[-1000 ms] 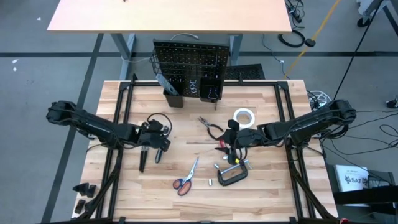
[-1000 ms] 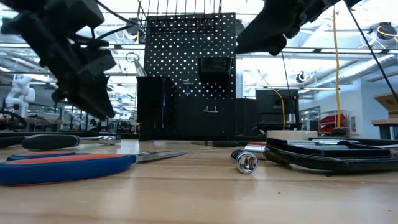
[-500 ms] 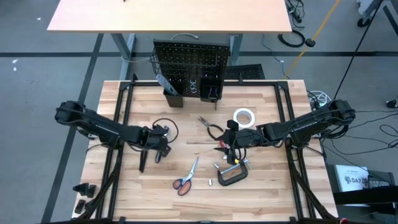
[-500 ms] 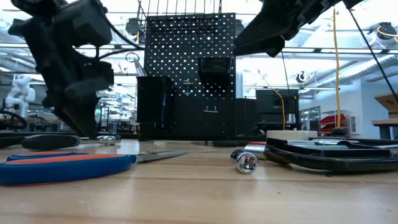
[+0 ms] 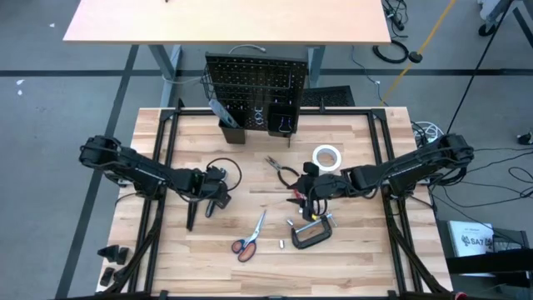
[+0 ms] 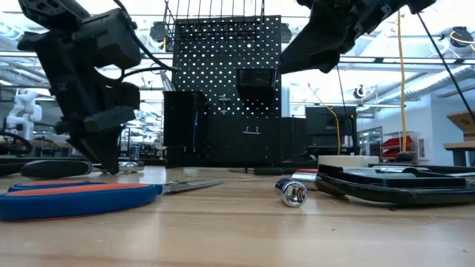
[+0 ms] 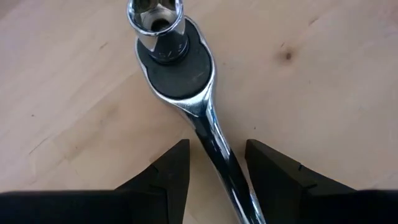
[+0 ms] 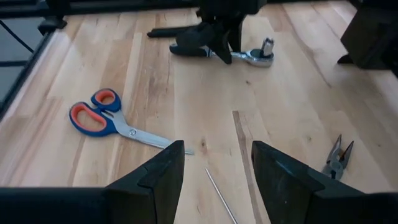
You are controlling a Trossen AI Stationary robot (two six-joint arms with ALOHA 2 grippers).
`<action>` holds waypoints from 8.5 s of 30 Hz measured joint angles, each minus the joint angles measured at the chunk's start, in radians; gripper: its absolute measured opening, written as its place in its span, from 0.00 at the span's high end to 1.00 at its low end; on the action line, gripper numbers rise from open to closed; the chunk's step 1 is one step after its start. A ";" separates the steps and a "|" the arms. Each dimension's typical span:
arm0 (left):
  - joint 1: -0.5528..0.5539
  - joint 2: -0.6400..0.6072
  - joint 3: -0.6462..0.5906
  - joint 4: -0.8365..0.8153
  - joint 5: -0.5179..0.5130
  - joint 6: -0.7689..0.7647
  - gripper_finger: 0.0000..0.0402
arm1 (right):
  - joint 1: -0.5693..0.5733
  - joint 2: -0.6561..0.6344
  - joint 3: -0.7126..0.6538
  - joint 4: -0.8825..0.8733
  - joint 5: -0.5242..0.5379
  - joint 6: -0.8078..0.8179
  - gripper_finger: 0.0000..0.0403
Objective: Hang tools onto peg board
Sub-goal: Put the black ratchet wrench into the left black bin on the peg board
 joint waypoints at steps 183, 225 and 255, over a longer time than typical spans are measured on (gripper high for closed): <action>0.065 -0.320 -0.229 1.400 -0.737 0.678 0.96 | 0.206 -0.234 0.001 0.086 0.321 -0.174 1.00; 0.401 -0.131 -0.182 1.681 -0.525 0.637 0.96 | 0.203 -0.234 0.000 0.110 0.319 -0.203 1.00; 0.415 -0.085 -0.115 1.439 -0.417 0.767 0.66 | 0.203 -0.234 0.000 0.108 0.316 -0.211 1.00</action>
